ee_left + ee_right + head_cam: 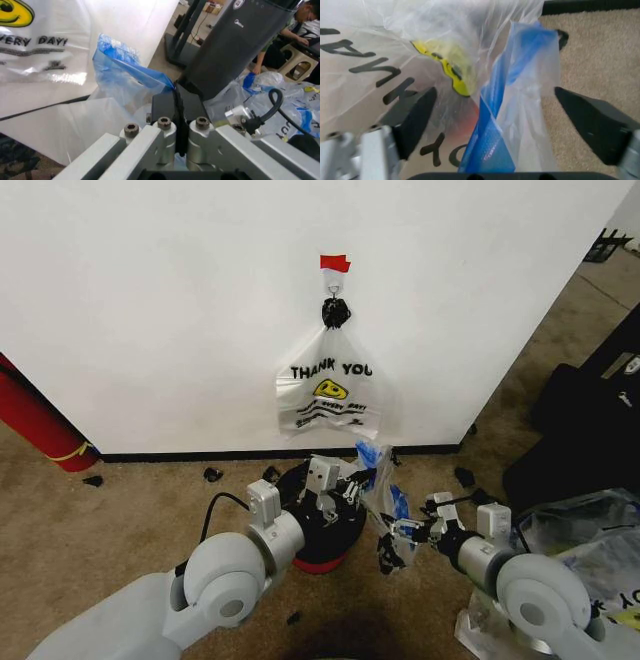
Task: Pick up the garbage bag from the wall and place it over the trash bin.
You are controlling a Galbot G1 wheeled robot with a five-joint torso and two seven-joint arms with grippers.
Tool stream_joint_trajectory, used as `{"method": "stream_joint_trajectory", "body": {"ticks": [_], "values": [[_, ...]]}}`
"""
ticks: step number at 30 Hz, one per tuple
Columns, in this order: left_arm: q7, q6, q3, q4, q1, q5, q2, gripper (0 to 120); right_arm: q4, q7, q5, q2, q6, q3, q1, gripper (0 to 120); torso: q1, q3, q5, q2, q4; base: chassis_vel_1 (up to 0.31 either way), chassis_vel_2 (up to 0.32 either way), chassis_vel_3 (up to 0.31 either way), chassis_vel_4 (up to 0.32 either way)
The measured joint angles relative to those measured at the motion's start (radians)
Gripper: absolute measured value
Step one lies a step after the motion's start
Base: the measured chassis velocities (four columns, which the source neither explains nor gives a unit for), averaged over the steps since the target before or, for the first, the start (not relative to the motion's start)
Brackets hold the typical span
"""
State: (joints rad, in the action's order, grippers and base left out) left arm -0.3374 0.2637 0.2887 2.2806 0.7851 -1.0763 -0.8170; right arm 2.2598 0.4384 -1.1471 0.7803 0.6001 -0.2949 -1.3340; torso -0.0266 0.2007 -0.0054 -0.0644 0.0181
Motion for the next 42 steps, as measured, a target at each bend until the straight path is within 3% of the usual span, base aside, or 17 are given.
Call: {"method": "stream_joint_trajectory", "body": {"ticks": [4, 24, 33, 36, 40, 42], "values": [[0.0, 0.0, -0.003, 0.002, 0.002, 0.0, 0.004, 0, -0.003, 0.003, -0.001, 0.006, 0.0, 0.001, 0.0, 74, 0.0, 0.0, 0.0, 0.0, 0.0001, 0.0, 0.0, 0.0, 0.0], [-0.002, 0.0, -0.013, 0.008, 0.007, -0.004, 0.012, 0, -0.005, -0.007, 0.035, 0.002, -0.027, -0.009, 0.0, 0, 0.0, 0.0, 0.0, 0.0, 0.0, 0.0, 0.0, 0.0, 0.0], [-0.009, -0.007, -0.074, 0.023, 0.034, -0.013, 0.021, 0, 0.008, -0.078, 0.181, 0.019, -0.085, -0.048, -0.024, 0, 0.0, 0.0, 0.0001, 0.0, 0.0, 0.0, 0.0, 0.0, 0.0], [-0.021, -0.009, -0.156, 0.058, 0.076, -0.045, 0.034, 0, 0.051, -0.136, 0.254, 0.028, -0.134, -0.086, -0.031, 0, 0.0, 0.0, -0.0001, 0.0, 0.0008, 0.0, 0.0, 0.0, 0.0], [-0.031, -0.009, -0.263, 0.114, 0.149, -0.063, 0.063, 0, 0.111, -0.172, 0.256, 0.014, -0.171, -0.101, -0.006, 0, 0.0, 0.0, -0.0001, 0.0, -0.001, 0.0, 0.0, 0.0, 0.0], [-0.036, -0.009, -0.325, 0.148, 0.181, -0.079, 0.084, 0, 0.152, -0.185, 0.251, -0.011, -0.204, -0.119, -0.002, 0, 0.0, 0.0, -0.0006, 0.0, -0.0002, 0.0, 0.0, 0.0, 0.0]]}}
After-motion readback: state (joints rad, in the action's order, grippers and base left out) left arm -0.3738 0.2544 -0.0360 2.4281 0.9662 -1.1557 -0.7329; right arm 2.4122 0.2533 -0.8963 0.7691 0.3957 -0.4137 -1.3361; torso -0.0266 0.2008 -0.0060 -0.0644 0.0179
